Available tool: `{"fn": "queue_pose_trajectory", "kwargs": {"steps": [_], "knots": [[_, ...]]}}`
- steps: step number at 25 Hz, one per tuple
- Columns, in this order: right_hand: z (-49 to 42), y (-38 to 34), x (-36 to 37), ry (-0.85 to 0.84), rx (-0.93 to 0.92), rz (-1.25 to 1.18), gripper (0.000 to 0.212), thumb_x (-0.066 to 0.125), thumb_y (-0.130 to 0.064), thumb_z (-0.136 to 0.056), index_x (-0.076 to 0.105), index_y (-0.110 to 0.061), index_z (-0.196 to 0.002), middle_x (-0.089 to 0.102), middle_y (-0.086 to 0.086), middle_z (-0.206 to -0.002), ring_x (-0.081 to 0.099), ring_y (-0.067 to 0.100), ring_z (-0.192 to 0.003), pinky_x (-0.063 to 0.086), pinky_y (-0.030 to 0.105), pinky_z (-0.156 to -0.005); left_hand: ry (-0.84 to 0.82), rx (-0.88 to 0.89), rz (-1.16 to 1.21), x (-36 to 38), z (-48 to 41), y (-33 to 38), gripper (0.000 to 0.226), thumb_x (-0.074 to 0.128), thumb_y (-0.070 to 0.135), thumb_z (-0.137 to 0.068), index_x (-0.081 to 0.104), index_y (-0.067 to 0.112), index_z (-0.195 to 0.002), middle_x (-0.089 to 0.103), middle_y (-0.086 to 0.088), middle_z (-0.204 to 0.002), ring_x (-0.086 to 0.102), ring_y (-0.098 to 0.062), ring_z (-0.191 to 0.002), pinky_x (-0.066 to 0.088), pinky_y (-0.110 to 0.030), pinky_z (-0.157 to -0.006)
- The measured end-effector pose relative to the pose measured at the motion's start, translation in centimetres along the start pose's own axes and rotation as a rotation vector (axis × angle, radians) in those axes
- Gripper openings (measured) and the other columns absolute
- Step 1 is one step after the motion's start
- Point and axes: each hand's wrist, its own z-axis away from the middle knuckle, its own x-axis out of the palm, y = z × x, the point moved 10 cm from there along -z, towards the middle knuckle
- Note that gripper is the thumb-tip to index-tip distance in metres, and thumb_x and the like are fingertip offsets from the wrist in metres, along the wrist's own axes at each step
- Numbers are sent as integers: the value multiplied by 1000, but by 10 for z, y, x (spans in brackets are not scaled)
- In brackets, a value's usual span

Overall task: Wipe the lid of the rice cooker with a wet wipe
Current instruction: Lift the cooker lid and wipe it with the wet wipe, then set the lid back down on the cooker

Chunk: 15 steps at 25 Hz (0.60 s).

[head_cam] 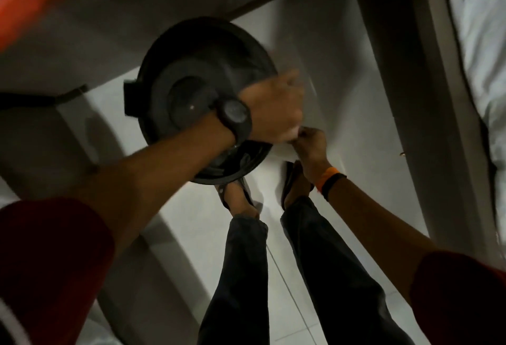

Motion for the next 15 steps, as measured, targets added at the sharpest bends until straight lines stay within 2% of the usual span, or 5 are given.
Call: {"fn": "queue_pose_trajectory", "kwargs": {"steps": [2, 5, 8, 11, 15], "knots": [[7, 6, -9, 96, 51, -125, 41, 51, 6, -96, 63, -18, -65, 62, -3, -69, 58, 9, -63, 52, 24, -65, 101, -3, -29, 11, 7, 34, 23, 47, 35, -90, 68, 25, -88, 70, 2, -93, 62, -22, -100, 40, -43, -100], [9, 18, -11, 88, 129, -48, 17, 59, 0, -96, 74, -7, -96, 74, 4, -94, 67, 23, -90, 58, 35, -88, 134, -693, 125, 50, 60, -3, 60, 43, 59, -91, 43, 27, -141, 41, -11, -153, 32, -32, -145, 21, -58, -114], [15, 31, -5, -54, 161, -27, 19, 67, -1, -93, 73, 0, -111, 73, 17, -115, 68, 36, -109, 56, 49, -97, 132, -1186, 182, 70, 121, -28, 83, 27, 78, -87, 17, 32, -154, 17, -12, -164, 13, -35, -151, 7, -72, -115], [26, 24, -5, -144, 44, 45, 15, 68, -2, -92, 74, -3, -105, 73, 13, -108, 69, 32, -106, 56, 47, -96, 95, -1088, 202, 77, 120, -28, 86, 22, 85, -83, 11, 38, -154, 14, -9, -165, 11, -38, -151, 7, -81, -107], [38, 32, -36, -48, -20, 278, 15, 71, -6, -91, 75, -8, -104, 72, 6, -105, 67, 29, -105, 57, 43, -95, 80, -991, 264, 69, 121, -14, 80, 29, 79, -87, 12, 39, -154, 11, -5, -166, 7, -34, -153, 7, -80, -109]]}}
